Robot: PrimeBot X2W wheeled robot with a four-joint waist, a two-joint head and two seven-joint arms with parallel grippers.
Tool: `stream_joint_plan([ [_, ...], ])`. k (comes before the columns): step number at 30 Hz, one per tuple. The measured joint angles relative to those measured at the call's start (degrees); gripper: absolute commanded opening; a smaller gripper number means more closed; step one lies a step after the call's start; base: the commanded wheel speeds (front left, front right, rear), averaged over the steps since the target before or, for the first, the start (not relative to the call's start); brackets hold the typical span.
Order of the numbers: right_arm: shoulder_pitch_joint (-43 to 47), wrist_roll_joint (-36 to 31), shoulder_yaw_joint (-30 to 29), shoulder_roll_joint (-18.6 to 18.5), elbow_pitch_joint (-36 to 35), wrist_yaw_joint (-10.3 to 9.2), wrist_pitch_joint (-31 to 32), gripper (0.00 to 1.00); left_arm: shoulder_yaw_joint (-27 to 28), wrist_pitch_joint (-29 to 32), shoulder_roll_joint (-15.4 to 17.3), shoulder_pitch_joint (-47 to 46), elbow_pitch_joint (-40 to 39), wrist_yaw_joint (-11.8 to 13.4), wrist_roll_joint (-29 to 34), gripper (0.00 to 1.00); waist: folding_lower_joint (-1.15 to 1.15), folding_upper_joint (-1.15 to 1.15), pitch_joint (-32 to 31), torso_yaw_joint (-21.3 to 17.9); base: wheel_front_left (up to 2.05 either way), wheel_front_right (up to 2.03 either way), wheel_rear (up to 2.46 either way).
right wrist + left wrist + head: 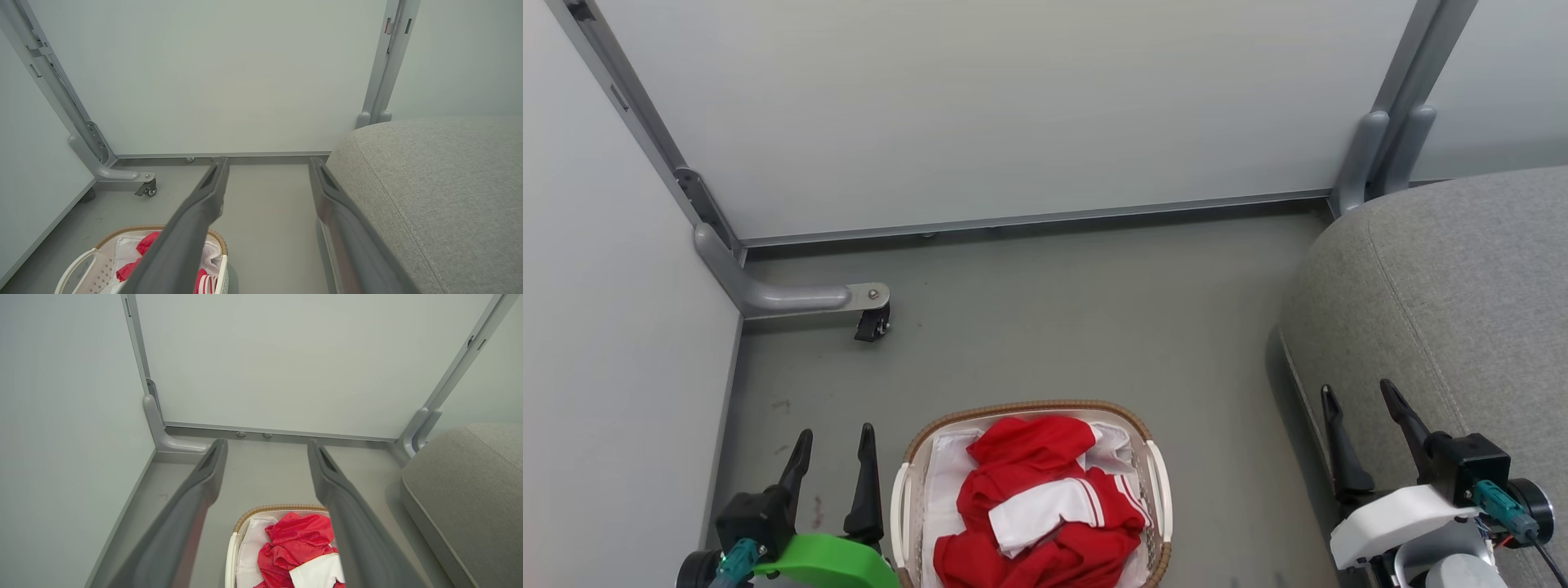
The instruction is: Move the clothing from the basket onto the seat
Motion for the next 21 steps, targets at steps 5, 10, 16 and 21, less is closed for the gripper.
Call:
stream_joint_plan([
  [5, 0.02, 0.00, -0.02, 0.00, -0.13, 0.00, 0.00, 1.00, -0.48, -0.01, 0.01, 0.14, -0.33, -0.14, 0.01, 1.00, 0.00, 0.00, 0.14, -0.21, 0.00, 0.00, 0.00],
  [10, -0.15, -0.02, 0.14, 0.00, -0.70, 0.00, 0.00, 1.00, -1.76, -0.01, 0.02, -0.25, -0.19, -0.33, 1.54, 1.00, 0.00, 0.00, 1.33, -0.56, 0.00, 0.00, 0.00],
  [16, -2.31, -0.03, 0.14, -0.01, -1.54, 0.00, 0.00, 1.00, -3.91, -0.02, 0.03, -4.59, 1.20, -0.75, 3.68, 1.00, 0.00, 0.00, 4.45, -1.34, 0.00, 0.00, 0.00],
  [21, -5.09, -0.02, -0.09, -0.03, -2.01, 0.00, -0.01, 1.00, -5.86, -0.09, 0.04, -9.31, 4.45, -1.02, 4.24, 1.00, 0.00, 0.00, 8.53, -2.26, 0.00, 0.00, 0.00],
])
